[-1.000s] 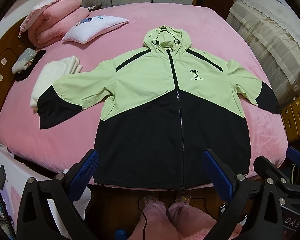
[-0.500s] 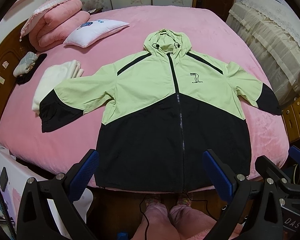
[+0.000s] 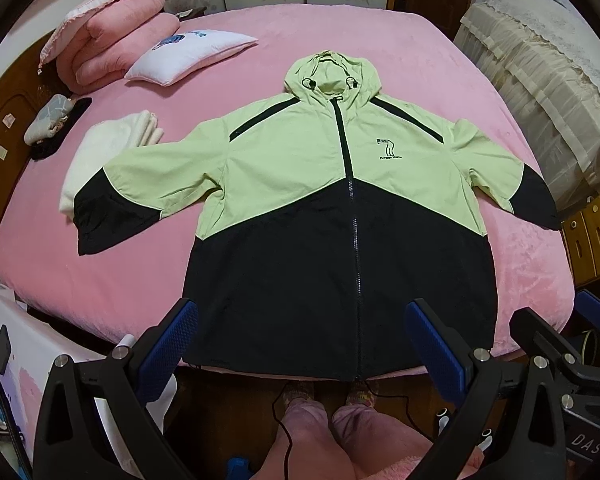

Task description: Fold large clothes

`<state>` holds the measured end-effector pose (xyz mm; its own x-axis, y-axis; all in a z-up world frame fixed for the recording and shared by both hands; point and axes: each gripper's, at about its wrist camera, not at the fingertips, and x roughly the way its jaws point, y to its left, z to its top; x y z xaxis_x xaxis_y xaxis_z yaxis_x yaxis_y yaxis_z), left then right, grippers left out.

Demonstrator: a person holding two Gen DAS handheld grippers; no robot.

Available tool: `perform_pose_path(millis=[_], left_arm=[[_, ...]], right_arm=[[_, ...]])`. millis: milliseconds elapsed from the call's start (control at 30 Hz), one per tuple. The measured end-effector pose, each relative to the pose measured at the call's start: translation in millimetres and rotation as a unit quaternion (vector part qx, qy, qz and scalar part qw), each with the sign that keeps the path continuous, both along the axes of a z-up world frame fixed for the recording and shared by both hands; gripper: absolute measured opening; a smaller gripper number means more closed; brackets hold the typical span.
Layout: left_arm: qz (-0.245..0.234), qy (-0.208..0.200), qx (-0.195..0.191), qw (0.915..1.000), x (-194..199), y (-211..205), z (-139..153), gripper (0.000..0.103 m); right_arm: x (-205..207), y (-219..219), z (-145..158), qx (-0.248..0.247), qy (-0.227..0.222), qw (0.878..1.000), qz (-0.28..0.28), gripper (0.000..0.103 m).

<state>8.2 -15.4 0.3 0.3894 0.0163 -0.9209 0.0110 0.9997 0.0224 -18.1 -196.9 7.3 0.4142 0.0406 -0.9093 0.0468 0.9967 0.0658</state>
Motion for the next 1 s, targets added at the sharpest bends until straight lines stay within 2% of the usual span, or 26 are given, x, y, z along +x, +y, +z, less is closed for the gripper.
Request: perform_pose_path(millis=[300,600,700,833,900,1000], left_arm=[[0.016,-0.001,-0.001,0.9999,-6.9,-7.6,-1.1,0.102],[0.053,-0.025,-0.032,0.9978,-26.1,-10.5,-1.4,0.102],[0.07,-0.019,-0.048,0.9963,-36.8,-7.5,-6.2,0.102],[0.106,0.009,-0.068,0.992,-51.9,8.9,-19.9,0.102],[0.135,0.026,-0.082,0.9871,-58.3,23.8,-29.1,0.102],[0.192,0.045,-0.117,0.9734,-69.7,55.0,-42.6,0.102]], right_arm=[[2.5,-12.0,-1.6,0.008,-0.002,1.0,0.017,0.103],[1.9,-24.4,0.7,0.014,-0.016,0.999,0.045,0.103],[2.6,-29.2,-4.1,0.027,-0.01,0.998,0.054,0.103],[7.7,-30.3,-17.0,0.038,0.01,0.997,0.063,0.103],[11.3,-26.8,-23.3,0.031,0.013,0.997,0.069,0.103],[15.8,-13.1,-33.7,0.012,0.018,0.995,0.094,0.103]])
